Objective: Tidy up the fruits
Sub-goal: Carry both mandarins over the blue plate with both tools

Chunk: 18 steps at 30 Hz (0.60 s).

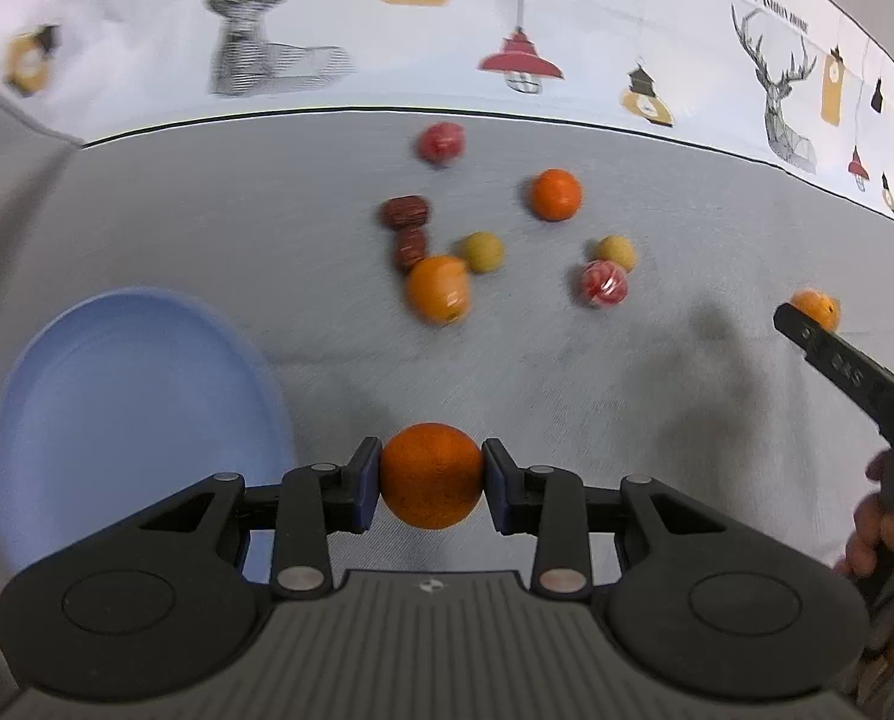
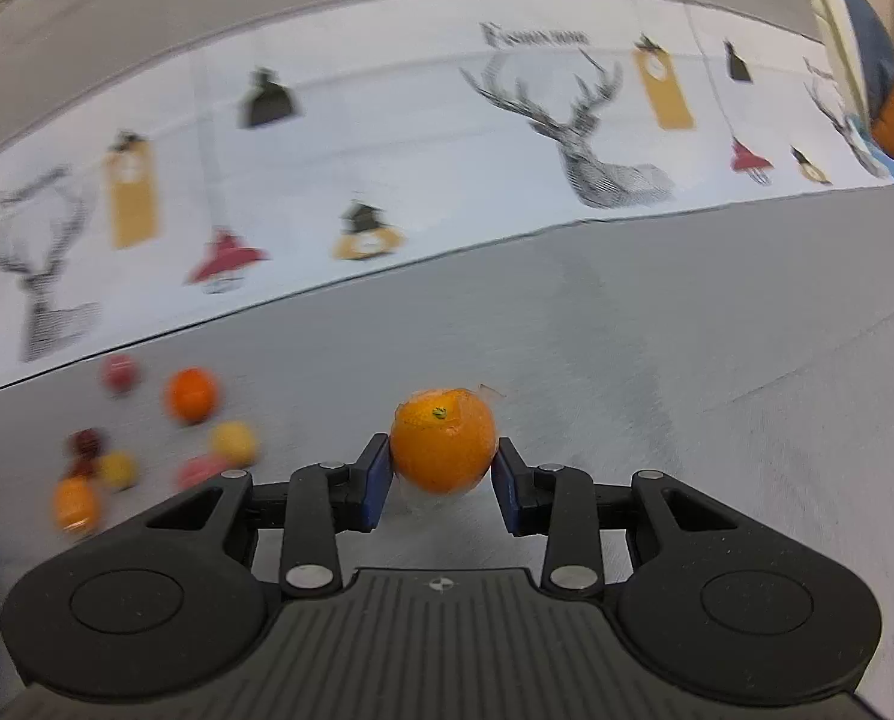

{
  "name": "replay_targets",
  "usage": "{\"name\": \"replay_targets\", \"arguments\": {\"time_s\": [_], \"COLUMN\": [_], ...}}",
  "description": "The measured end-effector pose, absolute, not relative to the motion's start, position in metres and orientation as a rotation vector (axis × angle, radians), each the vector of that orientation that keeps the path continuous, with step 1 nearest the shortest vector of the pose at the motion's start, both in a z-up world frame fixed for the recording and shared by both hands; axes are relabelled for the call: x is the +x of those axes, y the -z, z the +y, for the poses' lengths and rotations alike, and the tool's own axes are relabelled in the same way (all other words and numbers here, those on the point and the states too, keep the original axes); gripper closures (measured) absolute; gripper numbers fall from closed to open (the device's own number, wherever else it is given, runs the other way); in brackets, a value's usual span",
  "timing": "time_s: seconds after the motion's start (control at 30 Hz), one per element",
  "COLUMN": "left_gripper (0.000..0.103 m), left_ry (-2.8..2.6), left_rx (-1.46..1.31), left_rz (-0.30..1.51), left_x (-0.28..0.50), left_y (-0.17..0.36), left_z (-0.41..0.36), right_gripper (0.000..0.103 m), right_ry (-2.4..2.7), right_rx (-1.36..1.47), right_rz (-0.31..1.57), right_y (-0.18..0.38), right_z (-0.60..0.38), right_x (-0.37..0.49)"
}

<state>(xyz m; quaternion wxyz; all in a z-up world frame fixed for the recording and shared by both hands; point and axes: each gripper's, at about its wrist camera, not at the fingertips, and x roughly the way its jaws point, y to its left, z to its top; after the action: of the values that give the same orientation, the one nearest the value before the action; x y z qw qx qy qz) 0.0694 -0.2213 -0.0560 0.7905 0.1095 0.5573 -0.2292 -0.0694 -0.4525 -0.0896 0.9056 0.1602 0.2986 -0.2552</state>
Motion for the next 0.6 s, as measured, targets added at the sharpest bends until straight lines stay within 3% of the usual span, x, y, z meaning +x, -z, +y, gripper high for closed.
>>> {"name": "replay_targets", "arguments": {"time_s": [0.37,0.6], "left_gripper": [0.064,0.064], "left_ry": [0.369,0.308], "left_rx": [0.222,0.184], "left_rz": [1.119,1.122], "left_x": [0.028,0.002], "left_y": [-0.012,-0.026], "left_z": [-0.12,-0.049], "right_gripper": [0.065,0.065], "right_ry": [0.232,0.063], "right_rx": [0.318,0.266], "right_rz": [0.576,0.625], "right_y": [0.035,0.021], "right_z": [-0.31,-0.228], "right_x": [-0.117,-0.139]}}
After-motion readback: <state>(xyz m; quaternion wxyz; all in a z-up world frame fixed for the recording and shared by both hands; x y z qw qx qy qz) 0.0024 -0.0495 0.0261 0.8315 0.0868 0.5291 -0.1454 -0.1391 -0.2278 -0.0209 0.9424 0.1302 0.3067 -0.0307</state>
